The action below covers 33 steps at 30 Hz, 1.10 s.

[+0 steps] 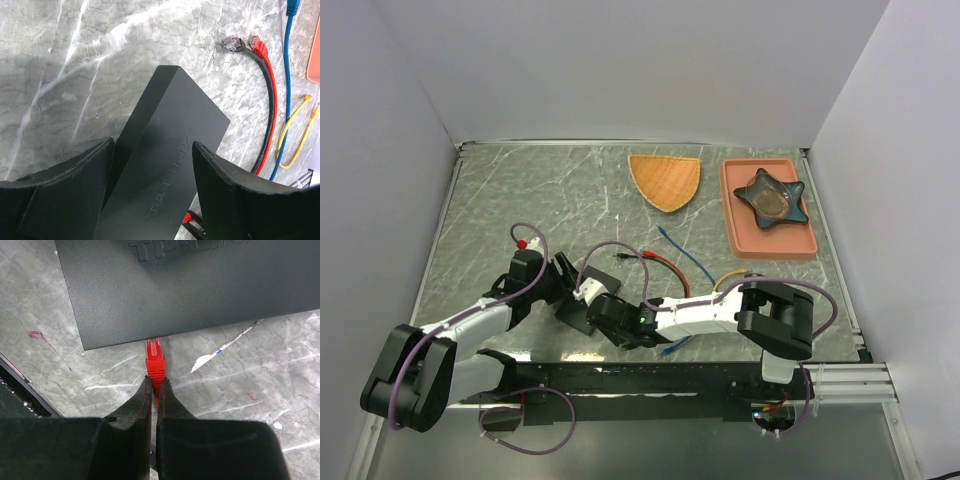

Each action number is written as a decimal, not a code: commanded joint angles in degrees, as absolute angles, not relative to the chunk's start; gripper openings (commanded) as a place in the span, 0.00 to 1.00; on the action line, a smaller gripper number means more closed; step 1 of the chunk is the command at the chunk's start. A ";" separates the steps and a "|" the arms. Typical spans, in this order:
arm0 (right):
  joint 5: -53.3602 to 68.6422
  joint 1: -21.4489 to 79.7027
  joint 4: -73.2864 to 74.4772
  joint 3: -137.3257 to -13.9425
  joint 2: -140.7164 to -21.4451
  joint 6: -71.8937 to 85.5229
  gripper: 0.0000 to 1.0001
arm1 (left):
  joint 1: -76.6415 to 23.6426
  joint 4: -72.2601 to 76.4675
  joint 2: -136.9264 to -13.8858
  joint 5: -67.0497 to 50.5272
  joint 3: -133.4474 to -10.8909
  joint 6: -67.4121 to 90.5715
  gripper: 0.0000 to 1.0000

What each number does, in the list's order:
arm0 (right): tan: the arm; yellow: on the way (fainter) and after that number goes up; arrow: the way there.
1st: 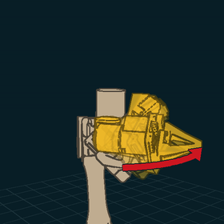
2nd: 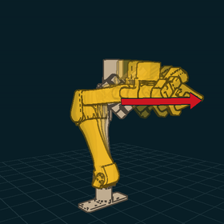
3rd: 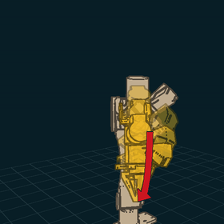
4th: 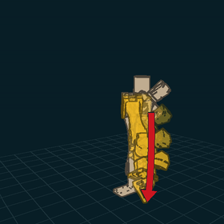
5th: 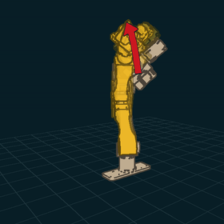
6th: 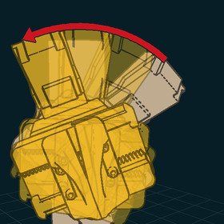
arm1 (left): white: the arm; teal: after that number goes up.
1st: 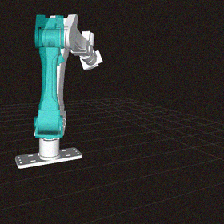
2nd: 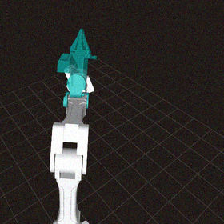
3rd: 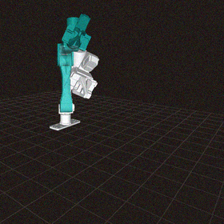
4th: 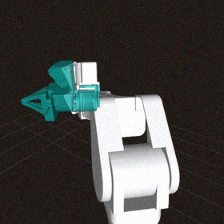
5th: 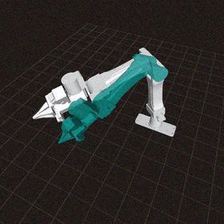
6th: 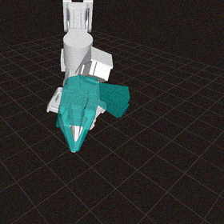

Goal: Insert the plug into the switch port

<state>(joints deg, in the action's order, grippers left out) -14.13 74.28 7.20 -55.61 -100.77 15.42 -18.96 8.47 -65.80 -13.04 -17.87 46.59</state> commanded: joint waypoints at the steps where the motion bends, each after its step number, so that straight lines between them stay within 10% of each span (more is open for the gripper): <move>1: -15.82 74.53 3.25 -58.27 -101.43 16.34 0.00 | -19.42 4.83 -65.65 -15.91 -15.65 46.67 0.70; 33: -21.62 73.12 -10.62 -56.25 -98.88 20.13 0.00 | -22.85 7.99 -61.08 -16.79 -9.41 52.21 0.63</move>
